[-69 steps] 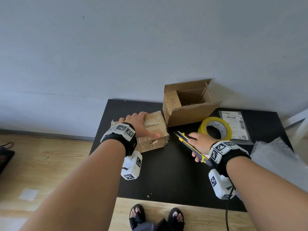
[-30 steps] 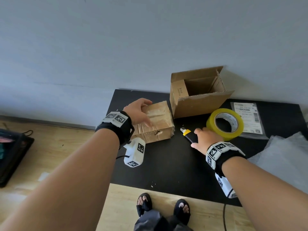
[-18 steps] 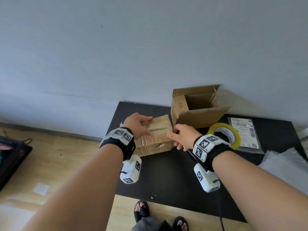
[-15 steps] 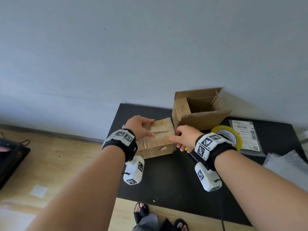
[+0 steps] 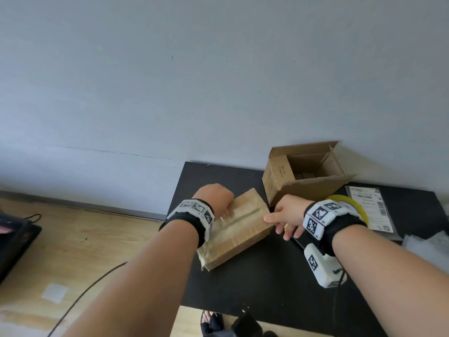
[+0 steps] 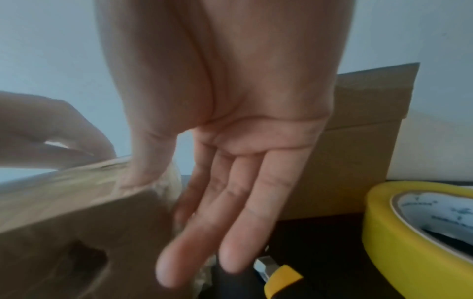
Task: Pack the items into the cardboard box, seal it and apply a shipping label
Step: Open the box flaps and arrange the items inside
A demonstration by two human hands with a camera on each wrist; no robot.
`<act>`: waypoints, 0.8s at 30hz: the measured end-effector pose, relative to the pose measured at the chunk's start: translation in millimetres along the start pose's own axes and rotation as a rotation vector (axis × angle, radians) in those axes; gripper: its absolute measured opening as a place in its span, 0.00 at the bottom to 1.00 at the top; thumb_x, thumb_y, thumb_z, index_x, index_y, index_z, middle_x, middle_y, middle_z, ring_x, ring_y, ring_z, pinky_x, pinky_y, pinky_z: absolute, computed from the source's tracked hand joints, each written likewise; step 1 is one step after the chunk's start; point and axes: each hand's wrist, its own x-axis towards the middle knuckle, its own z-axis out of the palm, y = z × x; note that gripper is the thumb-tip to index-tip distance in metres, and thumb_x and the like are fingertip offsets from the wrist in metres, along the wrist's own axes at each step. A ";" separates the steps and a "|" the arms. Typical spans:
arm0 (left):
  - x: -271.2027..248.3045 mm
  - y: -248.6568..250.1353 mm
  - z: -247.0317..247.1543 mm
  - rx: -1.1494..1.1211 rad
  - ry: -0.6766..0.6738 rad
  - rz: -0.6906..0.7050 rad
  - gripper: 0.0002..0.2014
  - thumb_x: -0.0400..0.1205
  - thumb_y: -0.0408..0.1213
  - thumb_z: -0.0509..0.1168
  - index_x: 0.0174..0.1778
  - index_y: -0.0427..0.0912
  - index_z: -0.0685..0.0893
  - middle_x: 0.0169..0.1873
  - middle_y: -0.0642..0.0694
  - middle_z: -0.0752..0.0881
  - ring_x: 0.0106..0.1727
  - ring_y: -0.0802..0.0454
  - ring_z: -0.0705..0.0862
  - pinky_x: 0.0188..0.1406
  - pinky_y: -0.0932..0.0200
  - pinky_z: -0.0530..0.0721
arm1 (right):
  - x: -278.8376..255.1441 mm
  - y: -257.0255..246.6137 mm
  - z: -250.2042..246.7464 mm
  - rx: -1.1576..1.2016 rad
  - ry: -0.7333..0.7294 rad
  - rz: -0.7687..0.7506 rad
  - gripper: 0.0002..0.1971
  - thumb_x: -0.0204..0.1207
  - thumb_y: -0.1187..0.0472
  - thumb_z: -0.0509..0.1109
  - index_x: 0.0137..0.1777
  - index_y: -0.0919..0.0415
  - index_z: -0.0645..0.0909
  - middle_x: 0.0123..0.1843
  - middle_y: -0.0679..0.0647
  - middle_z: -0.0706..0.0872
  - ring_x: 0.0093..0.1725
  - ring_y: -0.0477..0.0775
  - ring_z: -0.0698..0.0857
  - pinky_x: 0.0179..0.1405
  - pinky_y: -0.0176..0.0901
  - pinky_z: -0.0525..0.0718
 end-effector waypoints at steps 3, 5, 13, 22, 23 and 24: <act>1.2 -10.8 3.8 -0.100 -0.017 -0.041 0.17 0.84 0.33 0.54 0.69 0.45 0.76 0.60 0.44 0.83 0.59 0.43 0.83 0.55 0.49 0.82 | -1.0 -7.7 2.4 0.005 0.011 -0.003 0.21 0.81 0.48 0.67 0.61 0.66 0.78 0.50 0.56 0.90 0.37 0.54 0.92 0.46 0.52 0.90; 2.0 -7.1 2.3 -0.219 0.049 -0.071 0.16 0.82 0.40 0.55 0.65 0.49 0.76 0.56 0.47 0.85 0.55 0.45 0.84 0.52 0.52 0.82 | -0.7 -18.6 1.7 -0.015 0.025 0.015 0.20 0.81 0.53 0.68 0.65 0.67 0.76 0.53 0.60 0.88 0.40 0.57 0.93 0.50 0.57 0.90; 8.3 11.7 -8.6 -0.160 -0.080 0.036 0.34 0.68 0.57 0.73 0.67 0.48 0.75 0.54 0.49 0.83 0.53 0.48 0.83 0.53 0.49 0.85 | 6.5 -40.4 6.1 -0.006 0.100 0.104 0.09 0.78 0.66 0.67 0.57 0.67 0.80 0.47 0.62 0.88 0.38 0.57 0.93 0.52 0.53 0.89; 6.6 50.8 -21.0 0.015 -0.086 0.000 0.24 0.75 0.43 0.70 0.64 0.39 0.72 0.41 0.45 0.82 0.44 0.44 0.83 0.35 0.53 0.81 | 7.6 -41.4 5.3 0.051 0.108 0.137 0.10 0.80 0.64 0.65 0.59 0.64 0.78 0.44 0.55 0.88 0.41 0.58 0.93 0.51 0.50 0.89; 6.6 49.4 -23.4 0.001 -0.085 0.012 0.21 0.78 0.42 0.67 0.64 0.39 0.74 0.46 0.44 0.83 0.48 0.43 0.84 0.39 0.53 0.81 | 7.8 -40.5 5.4 0.069 0.096 0.139 0.11 0.79 0.64 0.65 0.61 0.63 0.77 0.46 0.56 0.90 0.42 0.59 0.92 0.52 0.50 0.89; 7.1 46.2 -27.3 -0.025 -0.095 0.018 0.18 0.80 0.42 0.64 0.64 0.40 0.77 0.50 0.43 0.85 0.52 0.43 0.84 0.43 0.53 0.82 | 7.3 -40.0 5.5 0.081 0.086 0.139 0.12 0.79 0.64 0.65 0.61 0.63 0.76 0.48 0.58 0.90 0.44 0.59 0.92 0.52 0.50 0.89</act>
